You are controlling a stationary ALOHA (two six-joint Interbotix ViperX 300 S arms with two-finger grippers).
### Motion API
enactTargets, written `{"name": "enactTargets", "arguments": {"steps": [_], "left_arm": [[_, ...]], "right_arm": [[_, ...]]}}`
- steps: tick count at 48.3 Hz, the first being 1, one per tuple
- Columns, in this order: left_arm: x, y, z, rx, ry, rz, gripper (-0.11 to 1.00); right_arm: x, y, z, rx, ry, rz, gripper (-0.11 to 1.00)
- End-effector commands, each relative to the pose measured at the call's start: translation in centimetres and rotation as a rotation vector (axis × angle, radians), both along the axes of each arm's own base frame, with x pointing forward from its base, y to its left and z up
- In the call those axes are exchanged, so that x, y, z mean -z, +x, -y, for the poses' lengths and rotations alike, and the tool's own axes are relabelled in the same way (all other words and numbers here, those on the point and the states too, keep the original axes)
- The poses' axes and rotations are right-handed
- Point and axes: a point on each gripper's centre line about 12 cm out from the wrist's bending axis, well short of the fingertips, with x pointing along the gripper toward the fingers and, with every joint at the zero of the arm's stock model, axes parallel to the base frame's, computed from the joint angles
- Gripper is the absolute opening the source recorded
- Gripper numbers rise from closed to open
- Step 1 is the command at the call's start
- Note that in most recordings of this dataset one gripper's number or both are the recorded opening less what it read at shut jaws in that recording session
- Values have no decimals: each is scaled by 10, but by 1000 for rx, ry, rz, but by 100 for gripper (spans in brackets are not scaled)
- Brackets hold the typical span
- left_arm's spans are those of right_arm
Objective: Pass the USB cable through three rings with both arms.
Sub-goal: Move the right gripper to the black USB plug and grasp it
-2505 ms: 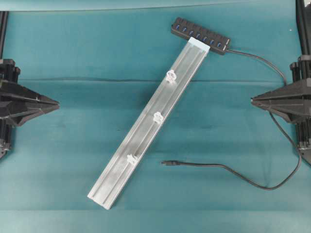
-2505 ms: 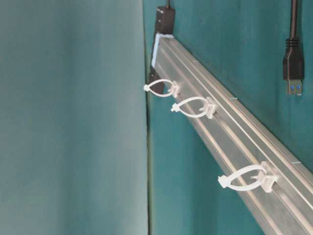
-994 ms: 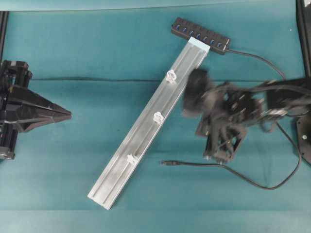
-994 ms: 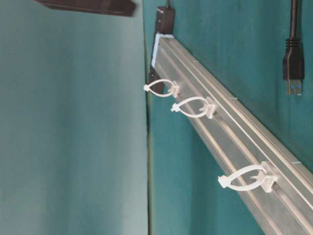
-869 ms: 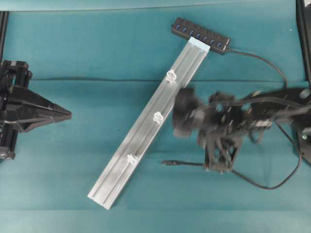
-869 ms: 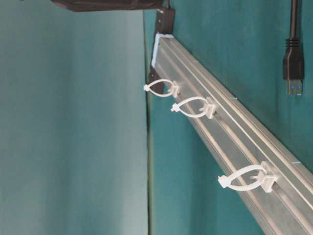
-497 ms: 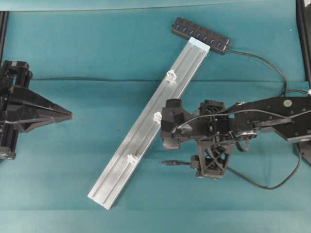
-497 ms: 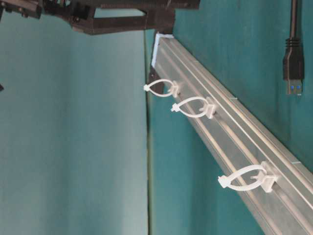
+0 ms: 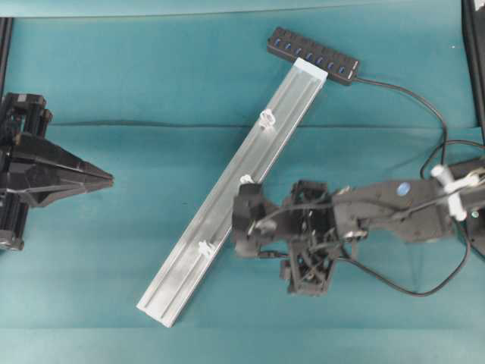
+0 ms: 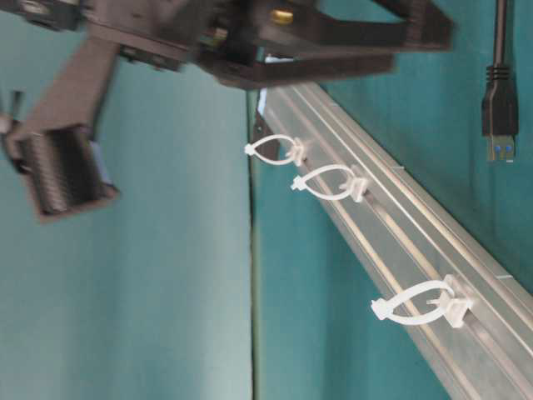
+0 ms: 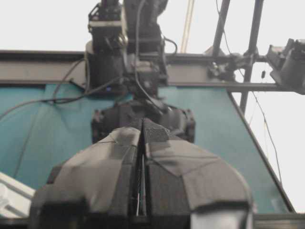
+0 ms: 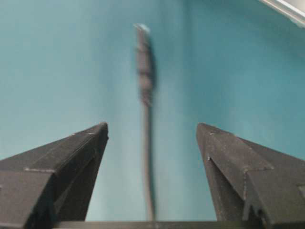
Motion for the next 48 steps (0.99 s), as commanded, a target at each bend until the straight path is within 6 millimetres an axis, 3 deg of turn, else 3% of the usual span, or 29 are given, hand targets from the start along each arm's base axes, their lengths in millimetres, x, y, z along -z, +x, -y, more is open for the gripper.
{"name": "enactTargets", "arguments": {"steps": [1,18,48], "left_arm": [[-11,1,0,2,0,29,-1],[-10,2,1,1,10,27,-1],[-10,4,1,1,15,24,-1]], "right_arm": [[12,2,-3,4,1,-5,79],[39,-16,0,12,-4,-37,79],[39,-8,-1,2,-7,-26,79]]}}
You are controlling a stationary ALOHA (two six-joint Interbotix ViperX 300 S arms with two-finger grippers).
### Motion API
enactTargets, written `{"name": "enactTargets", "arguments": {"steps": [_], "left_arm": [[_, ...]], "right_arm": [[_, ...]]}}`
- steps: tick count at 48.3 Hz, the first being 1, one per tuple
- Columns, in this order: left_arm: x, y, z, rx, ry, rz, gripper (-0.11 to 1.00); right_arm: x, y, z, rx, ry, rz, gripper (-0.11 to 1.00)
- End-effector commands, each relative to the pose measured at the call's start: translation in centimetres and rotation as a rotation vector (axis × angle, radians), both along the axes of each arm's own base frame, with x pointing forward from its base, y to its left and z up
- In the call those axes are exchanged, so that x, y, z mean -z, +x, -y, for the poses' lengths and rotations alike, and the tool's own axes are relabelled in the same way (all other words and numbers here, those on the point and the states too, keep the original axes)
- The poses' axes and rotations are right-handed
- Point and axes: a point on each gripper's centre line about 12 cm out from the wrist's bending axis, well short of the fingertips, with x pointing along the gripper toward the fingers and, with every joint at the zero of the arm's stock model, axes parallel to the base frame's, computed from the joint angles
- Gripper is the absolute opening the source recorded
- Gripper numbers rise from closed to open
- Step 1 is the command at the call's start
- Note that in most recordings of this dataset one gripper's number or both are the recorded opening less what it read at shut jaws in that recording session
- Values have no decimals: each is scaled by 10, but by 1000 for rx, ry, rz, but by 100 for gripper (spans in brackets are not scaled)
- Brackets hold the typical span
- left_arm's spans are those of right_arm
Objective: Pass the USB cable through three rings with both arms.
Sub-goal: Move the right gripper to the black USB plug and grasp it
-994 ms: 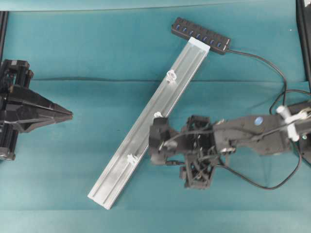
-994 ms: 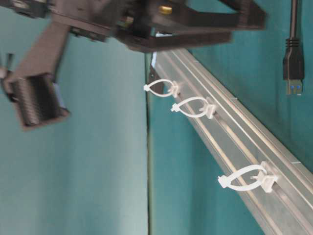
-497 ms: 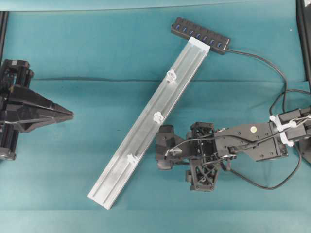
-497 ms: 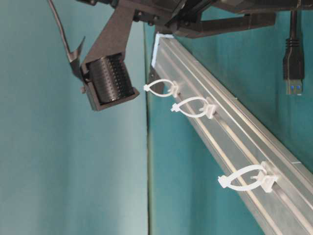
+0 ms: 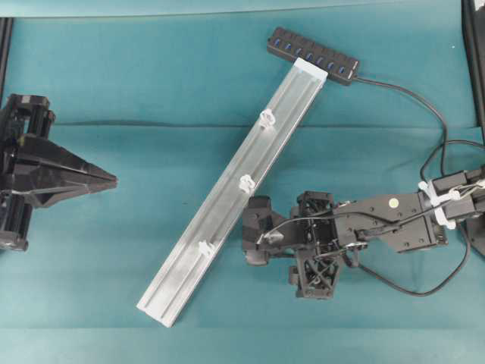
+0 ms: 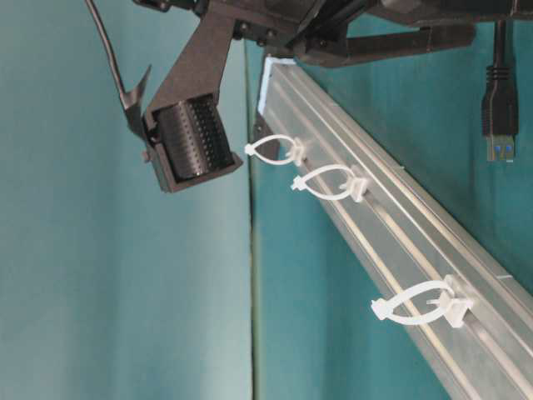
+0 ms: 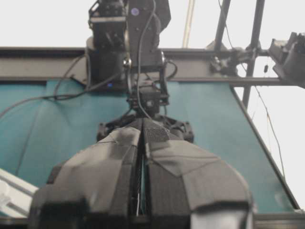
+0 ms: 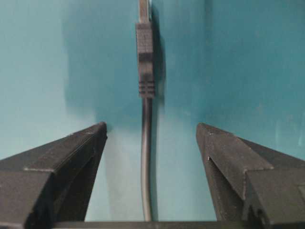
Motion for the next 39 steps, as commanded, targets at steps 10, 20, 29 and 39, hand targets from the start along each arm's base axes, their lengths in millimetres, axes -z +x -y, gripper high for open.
{"name": "enactTargets", "arguments": {"steps": [10,20,29,39], "left_arm": [[-11,1,1,2,5,31,-1],[-11,1,1,2,5,31,-1],[-12,0,0,2,5,34,-1],[-11,0,0,2,5,33,-1]], "right_arm": [[3,11,-1,-3,-1,3,79],[9,10,0,0,-4,-15,78],[11,9,0,2,-5,-21,78],[19,9,0,11,-3,-40,69]]}}
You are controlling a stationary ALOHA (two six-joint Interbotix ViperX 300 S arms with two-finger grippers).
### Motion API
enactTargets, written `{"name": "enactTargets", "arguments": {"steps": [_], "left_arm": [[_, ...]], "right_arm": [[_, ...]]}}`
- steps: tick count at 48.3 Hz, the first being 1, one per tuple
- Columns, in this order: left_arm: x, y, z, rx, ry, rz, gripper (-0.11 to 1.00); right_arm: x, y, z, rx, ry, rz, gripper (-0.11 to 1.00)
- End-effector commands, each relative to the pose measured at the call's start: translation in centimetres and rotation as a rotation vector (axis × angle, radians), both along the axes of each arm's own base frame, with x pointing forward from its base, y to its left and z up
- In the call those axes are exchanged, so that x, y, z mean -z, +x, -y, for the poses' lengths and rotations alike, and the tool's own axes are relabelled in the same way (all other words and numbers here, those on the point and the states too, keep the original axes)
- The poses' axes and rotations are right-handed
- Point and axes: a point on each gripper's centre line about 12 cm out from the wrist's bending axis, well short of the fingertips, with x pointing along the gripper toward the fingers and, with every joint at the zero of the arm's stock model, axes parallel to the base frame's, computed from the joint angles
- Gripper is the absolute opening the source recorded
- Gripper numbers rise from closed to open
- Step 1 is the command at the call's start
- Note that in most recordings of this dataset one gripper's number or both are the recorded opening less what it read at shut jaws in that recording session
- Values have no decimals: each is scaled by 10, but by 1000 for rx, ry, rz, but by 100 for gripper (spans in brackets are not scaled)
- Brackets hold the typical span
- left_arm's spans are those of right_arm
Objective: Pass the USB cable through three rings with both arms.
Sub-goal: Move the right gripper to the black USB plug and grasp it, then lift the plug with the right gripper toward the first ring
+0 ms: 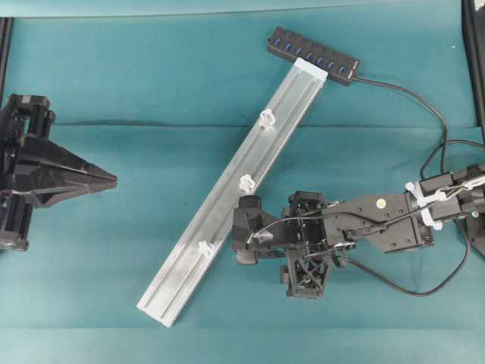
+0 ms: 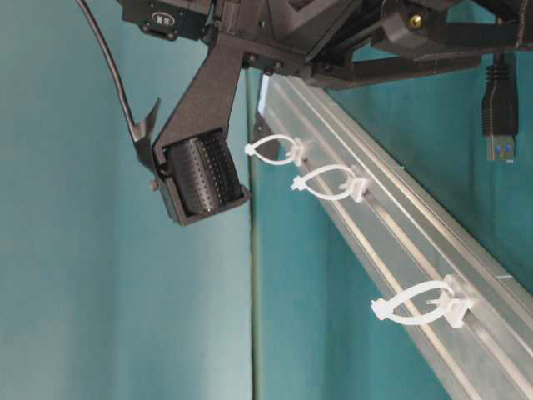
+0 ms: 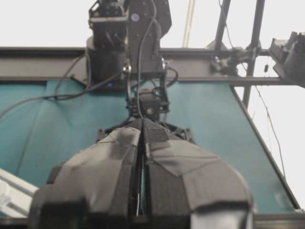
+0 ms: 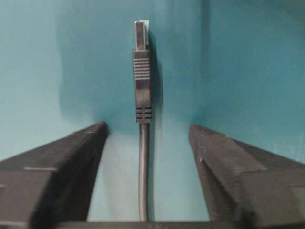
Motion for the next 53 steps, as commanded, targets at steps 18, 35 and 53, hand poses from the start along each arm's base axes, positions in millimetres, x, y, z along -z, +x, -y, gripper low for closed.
{"name": "enactTargets", "arguments": {"steps": [18,35,53], "left_arm": [[-12,0,0,2,0,35,-1],[-13,-1,0,2,0,38,-1],[-13,-1,0,2,-2,37,-1]], "right_arm": [[13,-6,-2,22,0,-87,32],[11,-5,-10,2,0,-85,7],[-30,1,-10,-27,2,-41,7]]}}
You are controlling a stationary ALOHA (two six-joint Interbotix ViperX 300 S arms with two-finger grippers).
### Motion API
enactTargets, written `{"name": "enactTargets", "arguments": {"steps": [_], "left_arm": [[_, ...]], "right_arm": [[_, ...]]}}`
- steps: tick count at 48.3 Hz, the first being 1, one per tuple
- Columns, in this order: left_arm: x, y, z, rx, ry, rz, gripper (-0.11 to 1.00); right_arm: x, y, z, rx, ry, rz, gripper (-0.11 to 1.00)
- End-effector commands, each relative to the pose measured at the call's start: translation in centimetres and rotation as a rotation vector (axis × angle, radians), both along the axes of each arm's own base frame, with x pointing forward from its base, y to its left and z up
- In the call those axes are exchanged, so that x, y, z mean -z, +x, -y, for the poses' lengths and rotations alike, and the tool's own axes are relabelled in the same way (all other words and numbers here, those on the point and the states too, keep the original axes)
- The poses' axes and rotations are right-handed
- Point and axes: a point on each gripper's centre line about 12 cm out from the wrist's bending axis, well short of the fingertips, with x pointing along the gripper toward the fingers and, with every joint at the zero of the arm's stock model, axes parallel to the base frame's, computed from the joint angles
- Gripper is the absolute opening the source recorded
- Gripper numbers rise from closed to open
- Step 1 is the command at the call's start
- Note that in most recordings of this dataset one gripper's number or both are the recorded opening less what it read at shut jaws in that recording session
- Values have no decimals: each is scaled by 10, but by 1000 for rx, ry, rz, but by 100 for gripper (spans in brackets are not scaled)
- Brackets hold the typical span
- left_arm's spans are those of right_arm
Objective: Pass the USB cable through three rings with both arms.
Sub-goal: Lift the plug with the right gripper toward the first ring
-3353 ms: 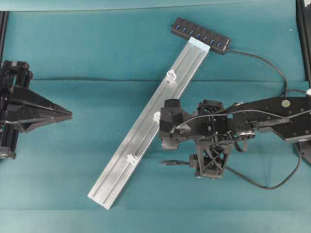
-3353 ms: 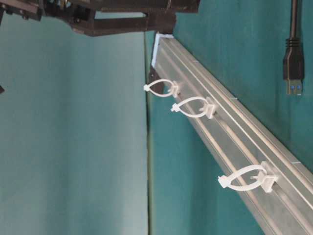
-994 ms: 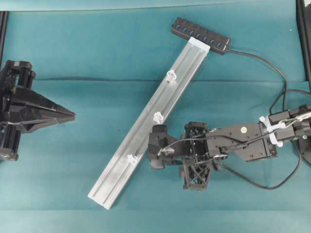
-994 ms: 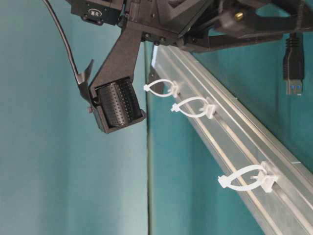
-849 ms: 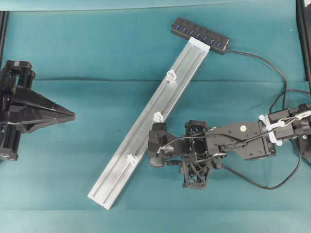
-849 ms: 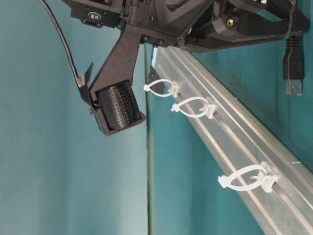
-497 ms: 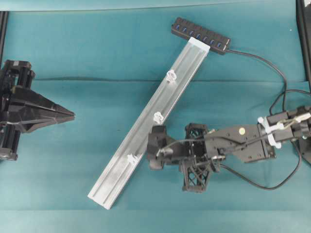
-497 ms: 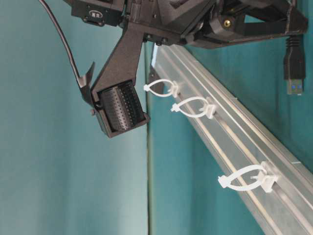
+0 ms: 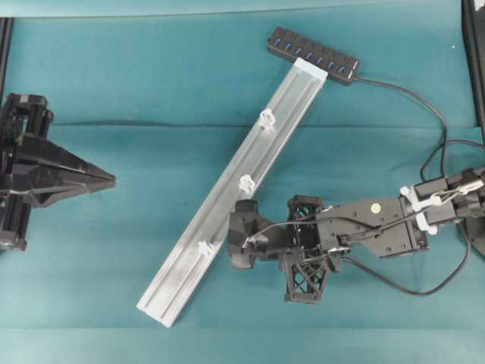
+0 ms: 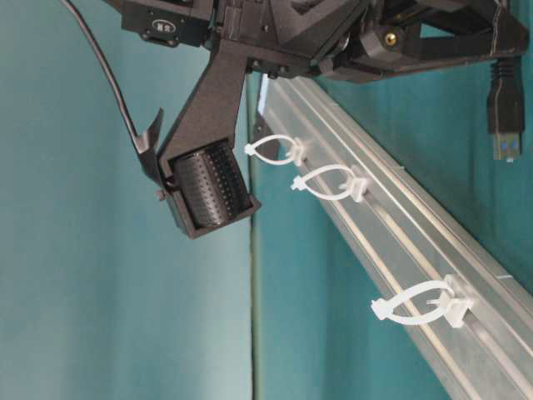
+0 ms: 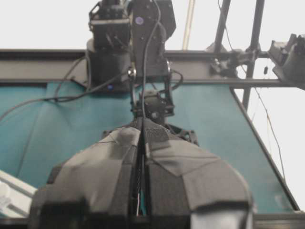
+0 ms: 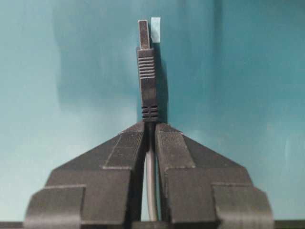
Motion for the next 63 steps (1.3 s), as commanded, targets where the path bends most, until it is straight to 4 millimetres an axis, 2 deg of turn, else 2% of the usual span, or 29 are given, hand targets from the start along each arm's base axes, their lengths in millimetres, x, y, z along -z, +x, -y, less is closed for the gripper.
{"name": "enactTargets", "arguments": {"steps": [1,7,15,24,34,43,53,63], "left_arm": [[-11,1,0,2,0,31,-1],[-13,-1,0,2,1,39,-1],[-17,-5,0,2,0,55,-1],[-21,-13,-1,2,-11,48,-1],[-23,-19,-2,1,-12,36,-1],[-25,-28,-3,0,-10,22,-1],[-30,-32,-3,-1,-12,27,-1],[-34,-18,-2,-1,-10,11,-1]], "right_arm": [[-31,5,-2,-25,7,48,7],[-83,5,9,-64,2,85,7],[-143,5,33,-83,-13,108,7],[-184,0,76,-50,-35,118,7],[-198,-13,127,35,-60,110,7],[-201,-24,169,77,-118,86,7],[-203,-42,213,10,-187,29,7],[-203,-61,256,-80,-252,13,7]]}}
